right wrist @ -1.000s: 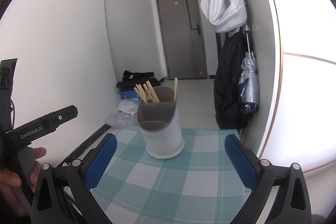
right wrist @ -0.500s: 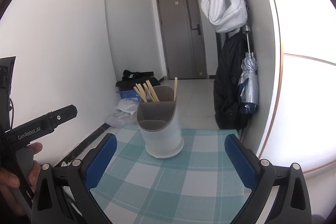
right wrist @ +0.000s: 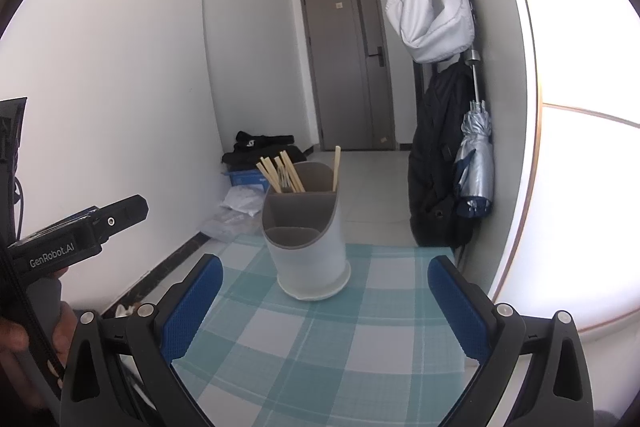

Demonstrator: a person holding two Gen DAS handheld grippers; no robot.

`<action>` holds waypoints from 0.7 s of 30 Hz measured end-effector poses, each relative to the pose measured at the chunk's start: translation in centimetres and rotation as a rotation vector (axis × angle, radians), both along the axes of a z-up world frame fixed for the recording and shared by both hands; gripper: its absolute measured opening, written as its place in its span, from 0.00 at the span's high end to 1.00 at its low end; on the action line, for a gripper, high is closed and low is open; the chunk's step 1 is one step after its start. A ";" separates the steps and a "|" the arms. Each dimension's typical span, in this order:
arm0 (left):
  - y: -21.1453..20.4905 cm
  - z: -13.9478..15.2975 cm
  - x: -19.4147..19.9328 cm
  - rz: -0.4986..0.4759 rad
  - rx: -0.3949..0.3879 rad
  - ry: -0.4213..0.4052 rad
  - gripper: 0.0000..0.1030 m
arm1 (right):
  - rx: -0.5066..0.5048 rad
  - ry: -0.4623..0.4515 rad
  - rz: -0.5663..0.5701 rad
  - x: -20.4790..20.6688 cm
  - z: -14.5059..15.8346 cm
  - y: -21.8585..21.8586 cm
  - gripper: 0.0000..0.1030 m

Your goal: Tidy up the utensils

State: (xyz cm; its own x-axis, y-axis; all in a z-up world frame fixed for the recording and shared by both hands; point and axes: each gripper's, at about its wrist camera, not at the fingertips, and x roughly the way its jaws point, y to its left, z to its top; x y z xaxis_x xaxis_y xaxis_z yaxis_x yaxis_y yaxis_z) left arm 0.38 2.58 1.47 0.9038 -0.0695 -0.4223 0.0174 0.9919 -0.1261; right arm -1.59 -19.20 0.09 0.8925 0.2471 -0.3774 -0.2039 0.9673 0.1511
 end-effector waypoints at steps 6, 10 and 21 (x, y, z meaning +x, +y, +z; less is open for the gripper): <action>0.4 -0.1 0.2 0.015 -0.014 0.013 0.01 | -0.002 0.001 -0.003 0.0 0.0 0.0 0.00; 0.3 -0.3 0.3 0.019 -0.007 0.020 0.01 | -0.002 -0.001 -0.003 0.0 0.0 0.0 0.00; 0.3 -0.4 0.3 0.016 -0.004 0.021 0.01 | -0.011 0.005 -0.001 0.0 -0.1 0.1 0.00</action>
State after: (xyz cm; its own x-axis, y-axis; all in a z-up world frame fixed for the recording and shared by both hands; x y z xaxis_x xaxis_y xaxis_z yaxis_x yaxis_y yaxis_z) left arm 0.65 2.85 1.08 0.8959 -0.0569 -0.4406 -0.0010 0.9915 -0.1302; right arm -1.61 -19.07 -0.03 0.8906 0.2424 -0.3847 -0.2026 0.9690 0.1416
